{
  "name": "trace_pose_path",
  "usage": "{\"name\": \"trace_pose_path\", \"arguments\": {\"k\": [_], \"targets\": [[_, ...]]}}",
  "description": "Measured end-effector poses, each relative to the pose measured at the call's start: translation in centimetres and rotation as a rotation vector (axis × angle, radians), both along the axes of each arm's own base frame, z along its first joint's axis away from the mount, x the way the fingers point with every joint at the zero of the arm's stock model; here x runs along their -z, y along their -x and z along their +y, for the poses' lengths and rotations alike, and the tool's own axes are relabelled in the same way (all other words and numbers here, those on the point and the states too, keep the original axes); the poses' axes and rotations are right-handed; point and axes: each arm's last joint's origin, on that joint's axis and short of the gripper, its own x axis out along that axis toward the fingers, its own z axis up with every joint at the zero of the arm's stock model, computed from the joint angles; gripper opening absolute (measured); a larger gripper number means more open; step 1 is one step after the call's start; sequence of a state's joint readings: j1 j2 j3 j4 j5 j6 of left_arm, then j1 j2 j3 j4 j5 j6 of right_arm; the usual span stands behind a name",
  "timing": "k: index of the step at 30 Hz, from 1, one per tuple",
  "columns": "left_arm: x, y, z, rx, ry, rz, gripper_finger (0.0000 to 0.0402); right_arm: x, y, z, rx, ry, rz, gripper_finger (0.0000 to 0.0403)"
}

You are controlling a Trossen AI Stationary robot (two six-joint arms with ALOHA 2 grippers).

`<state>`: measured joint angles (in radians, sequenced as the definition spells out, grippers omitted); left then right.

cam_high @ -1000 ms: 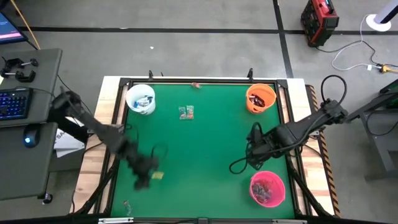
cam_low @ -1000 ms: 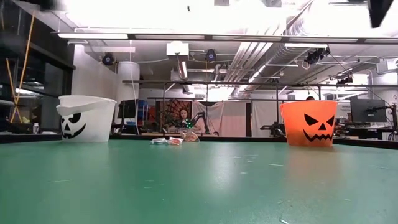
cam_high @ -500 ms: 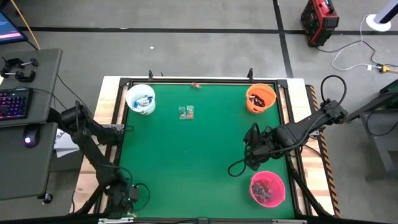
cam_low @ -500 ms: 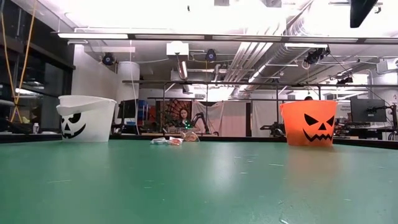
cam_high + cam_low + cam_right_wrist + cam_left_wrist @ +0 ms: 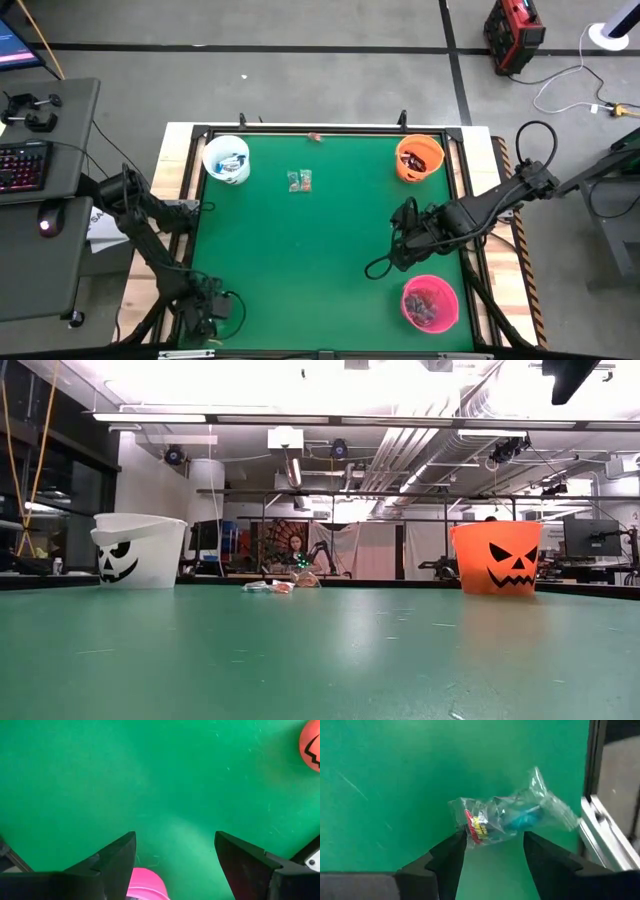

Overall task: Sort candy by brand, put in halloween buckets
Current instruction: Put the blue gummy into the pink bucket

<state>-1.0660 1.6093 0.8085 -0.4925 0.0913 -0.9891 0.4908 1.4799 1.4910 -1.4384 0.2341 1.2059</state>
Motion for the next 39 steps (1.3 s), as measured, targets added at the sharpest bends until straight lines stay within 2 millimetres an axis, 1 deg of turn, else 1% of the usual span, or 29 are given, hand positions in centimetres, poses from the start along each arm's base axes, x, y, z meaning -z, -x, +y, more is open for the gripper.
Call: {"name": "trace_pose_path", "arguments": {"k": [3,5,8,12,13,16,19,21,26,27,29,32,35,39], "targets": [[0.0,-0.7,0.4,-0.001,-0.046,-0.083,0.0182,0.0,0.0,0.0,0.002,0.000,0.000,0.0264],[0.1,-1.5,0.9,-0.004,-0.084,-0.137,0.0159,0.0,0.0,0.0,0.002,-0.001,-0.001,0.0264],[0.2,-2.7,1.8,-0.012,-0.138,-0.198,0.0106,0.0,0.0,0.0,0.002,-0.001,-0.001,0.0264],[0.2,-5.0,3.5,-0.039,-0.184,-0.254,0.0020,0.0,0.0,0.0,0.026,-0.007,-0.004,0.0264],[0.1,-5.6,4.0,-0.057,-0.184,-0.265,0.0011,0.0,0.0,0.0,0.027,-0.007,-0.005,0.0264],[-0.8,-7.4,5.7,-0.098,-0.203,-0.309,0.0009,0.0,-0.2,0.1,0.022,-0.018,-0.026,0.0264],[-3.3,-9.7,7.4,-0.126,-0.211,-0.413,0.0002,-1.0,-0.1,0.1,-0.006,-0.029,-0.069,0.0264],[-5.5,-11.5,8.4,-0.134,-0.217,-0.514,0.0001,-2.5,0.2,-0.3,0.003,-0.019,-0.140,0.0264],[-11.3,-16.7,10.5,-0.092,-0.227,-0.800,0.0000,-6.8,1.7,-1.6,0.058,0.057,-0.366,0.0264],[-12.3,-17.8,10.9,-0.081,-0.235,-0.853,0.0000,-7.5,2.0,-1.9,0.071,0.073,-0.407,0.0264],[-13.7,-19.8,11.5,-0.059,-0.265,-0.916,0.0000,-8.6,2.6,-2.4,0.095,0.103,-0.466,0.0264],[-14.3,-23.0,12.1,-0.036,-0.314,-0.954,0.0000,-9.4,3.2,-2.8,0.108,0.128,-0.511,0.0264],[-13.7,-26.2,12.1,-0.021,-0.302,-0.968,0.0000,-9.6,3.6,-3.0,0.102,0.130,-0.514,0.0264],[-12.3,-30.4,11.0,-0.019,-0.248,-1.030,0.0000,-9.6,3.6,-3.0,0.102,0.131,-0.513,0.0264]]}}
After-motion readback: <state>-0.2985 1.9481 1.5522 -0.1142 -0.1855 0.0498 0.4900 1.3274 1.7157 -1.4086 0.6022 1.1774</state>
